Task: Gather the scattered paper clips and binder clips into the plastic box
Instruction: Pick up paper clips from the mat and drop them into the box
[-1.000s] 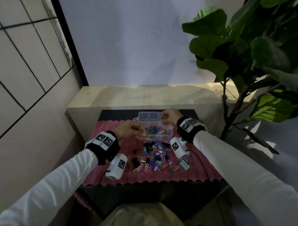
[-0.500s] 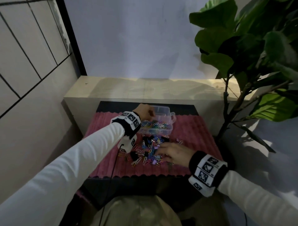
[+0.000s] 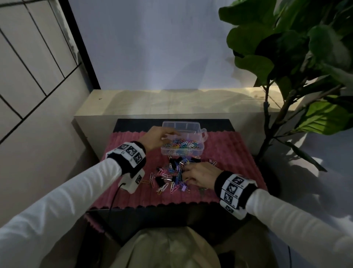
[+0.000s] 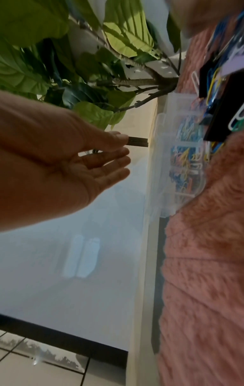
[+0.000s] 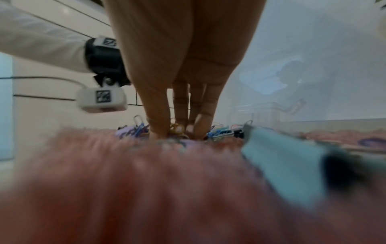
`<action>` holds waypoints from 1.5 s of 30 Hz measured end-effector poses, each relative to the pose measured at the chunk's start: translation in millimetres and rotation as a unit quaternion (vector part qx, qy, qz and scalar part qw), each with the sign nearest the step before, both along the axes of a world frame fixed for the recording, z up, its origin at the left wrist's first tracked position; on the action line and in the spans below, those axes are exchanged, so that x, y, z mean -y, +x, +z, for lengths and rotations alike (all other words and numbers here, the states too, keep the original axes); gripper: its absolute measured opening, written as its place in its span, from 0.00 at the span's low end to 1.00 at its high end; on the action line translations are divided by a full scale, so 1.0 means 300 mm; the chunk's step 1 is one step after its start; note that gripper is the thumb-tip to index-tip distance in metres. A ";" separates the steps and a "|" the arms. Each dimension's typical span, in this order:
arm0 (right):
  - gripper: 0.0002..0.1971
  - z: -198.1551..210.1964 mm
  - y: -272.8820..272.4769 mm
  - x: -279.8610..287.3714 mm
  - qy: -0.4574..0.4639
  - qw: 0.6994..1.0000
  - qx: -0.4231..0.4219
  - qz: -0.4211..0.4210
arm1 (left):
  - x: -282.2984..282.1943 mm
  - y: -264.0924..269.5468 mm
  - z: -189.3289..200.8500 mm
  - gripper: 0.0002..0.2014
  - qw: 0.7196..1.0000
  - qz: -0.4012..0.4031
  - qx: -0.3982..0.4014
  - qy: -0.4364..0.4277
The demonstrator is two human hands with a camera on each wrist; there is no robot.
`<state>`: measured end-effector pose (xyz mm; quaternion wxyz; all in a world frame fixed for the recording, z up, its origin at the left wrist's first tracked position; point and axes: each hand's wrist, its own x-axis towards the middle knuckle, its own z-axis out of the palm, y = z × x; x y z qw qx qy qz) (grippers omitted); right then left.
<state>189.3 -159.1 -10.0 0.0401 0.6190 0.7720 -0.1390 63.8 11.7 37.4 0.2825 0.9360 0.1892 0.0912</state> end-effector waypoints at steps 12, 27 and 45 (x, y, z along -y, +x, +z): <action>0.07 0.090 0.167 -0.030 0.021 0.917 -0.298 -0.264 | 0.284 -0.133 -0.154 0.26 0.980 0.004 -0.200 0.011; 0.03 0.221 0.261 -0.234 0.057 0.863 -0.355 -0.354 | 0.297 -0.127 -0.184 0.07 0.996 -0.006 -0.087 0.011; 0.12 0.156 0.252 -0.128 0.083 0.930 -0.228 -0.276 | 0.039 -0.139 -0.035 0.02 0.937 0.144 0.045 -0.313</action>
